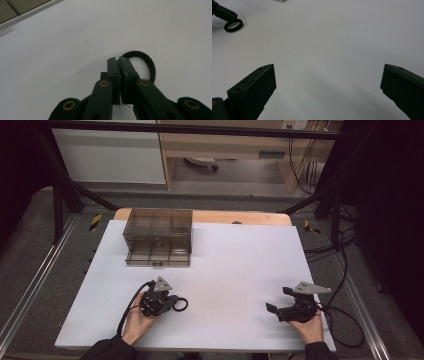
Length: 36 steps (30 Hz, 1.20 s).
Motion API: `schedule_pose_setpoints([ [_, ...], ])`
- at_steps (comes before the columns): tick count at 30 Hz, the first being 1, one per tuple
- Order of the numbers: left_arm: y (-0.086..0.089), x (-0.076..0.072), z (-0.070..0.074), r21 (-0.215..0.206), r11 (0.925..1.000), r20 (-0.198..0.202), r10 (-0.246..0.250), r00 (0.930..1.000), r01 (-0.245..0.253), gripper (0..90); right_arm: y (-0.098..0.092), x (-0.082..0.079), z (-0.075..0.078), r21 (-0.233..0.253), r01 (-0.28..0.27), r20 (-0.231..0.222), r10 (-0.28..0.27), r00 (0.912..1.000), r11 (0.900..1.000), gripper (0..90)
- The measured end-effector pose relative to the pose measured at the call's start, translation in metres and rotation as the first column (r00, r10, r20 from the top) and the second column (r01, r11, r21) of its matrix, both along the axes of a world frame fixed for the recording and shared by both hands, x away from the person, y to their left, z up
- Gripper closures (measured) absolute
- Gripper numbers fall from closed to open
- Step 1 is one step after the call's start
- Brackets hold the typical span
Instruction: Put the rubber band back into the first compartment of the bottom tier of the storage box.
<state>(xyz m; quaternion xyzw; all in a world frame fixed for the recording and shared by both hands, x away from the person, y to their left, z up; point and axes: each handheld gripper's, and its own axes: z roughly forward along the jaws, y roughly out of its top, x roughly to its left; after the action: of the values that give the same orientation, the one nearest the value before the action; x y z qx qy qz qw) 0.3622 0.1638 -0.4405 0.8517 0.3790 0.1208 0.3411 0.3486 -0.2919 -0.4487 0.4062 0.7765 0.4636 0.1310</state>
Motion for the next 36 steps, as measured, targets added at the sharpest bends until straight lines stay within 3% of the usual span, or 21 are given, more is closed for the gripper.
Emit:
schedule_pose_setpoints([
  [14,0.008,-0.004,0.008,-0.025,0.9997,0.011,0.001,0.9999,-0.001,87.2,0.000,0.000,0.000,-0.002,-0.004,-0.001,0.004,1.0000,1.000,0.8],
  [36,0.032,-0.005,0.017,-0.059,0.9972,0.015,0.046,0.9988,-0.045,87.1,0.001,0.000,-0.001,-0.001,-0.002,-0.007,0.002,1.0000,1.000,0.8],
])
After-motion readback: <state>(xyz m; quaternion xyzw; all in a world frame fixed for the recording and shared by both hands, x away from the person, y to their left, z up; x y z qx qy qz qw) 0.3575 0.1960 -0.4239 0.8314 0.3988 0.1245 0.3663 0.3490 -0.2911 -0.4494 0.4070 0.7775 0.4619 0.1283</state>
